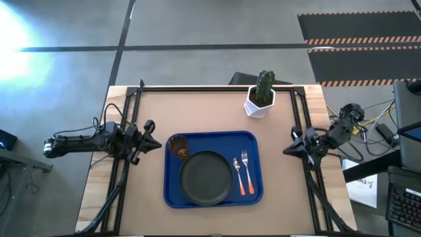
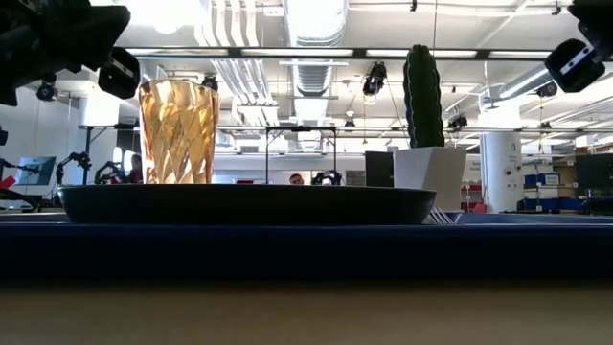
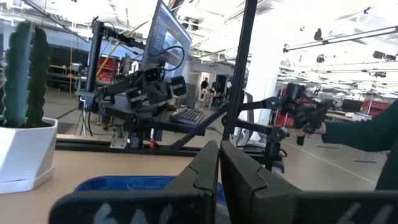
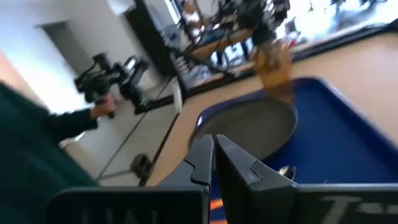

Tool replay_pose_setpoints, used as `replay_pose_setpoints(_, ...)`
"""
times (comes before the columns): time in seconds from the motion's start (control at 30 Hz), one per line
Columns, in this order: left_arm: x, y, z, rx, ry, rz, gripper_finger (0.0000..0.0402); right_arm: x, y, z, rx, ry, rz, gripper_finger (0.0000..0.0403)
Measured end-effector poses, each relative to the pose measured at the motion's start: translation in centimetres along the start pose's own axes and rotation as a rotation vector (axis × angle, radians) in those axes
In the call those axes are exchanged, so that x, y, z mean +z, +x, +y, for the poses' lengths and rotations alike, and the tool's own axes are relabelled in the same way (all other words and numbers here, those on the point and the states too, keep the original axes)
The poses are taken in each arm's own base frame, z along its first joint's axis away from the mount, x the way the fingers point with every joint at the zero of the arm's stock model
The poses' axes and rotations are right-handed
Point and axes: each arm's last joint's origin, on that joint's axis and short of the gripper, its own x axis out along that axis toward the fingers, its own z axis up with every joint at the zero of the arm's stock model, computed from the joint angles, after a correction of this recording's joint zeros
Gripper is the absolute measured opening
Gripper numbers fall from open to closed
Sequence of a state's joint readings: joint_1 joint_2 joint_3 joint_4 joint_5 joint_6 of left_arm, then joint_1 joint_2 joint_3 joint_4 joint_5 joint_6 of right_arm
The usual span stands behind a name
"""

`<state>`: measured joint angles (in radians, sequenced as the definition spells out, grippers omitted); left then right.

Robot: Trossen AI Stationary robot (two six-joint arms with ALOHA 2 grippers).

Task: Pick and place plate/cup/fork/spoon on tray
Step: Return to Home Position

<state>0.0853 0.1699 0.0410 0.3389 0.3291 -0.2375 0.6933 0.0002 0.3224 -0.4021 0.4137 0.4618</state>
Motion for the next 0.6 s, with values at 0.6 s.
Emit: replay_pose_setpoints(0.6,0.0,-0.1,0.0,0.001,-0.017,-0.002,0.0,-5.4,3.2,-0.9,0.116,-0.056,-0.123,0.0009)
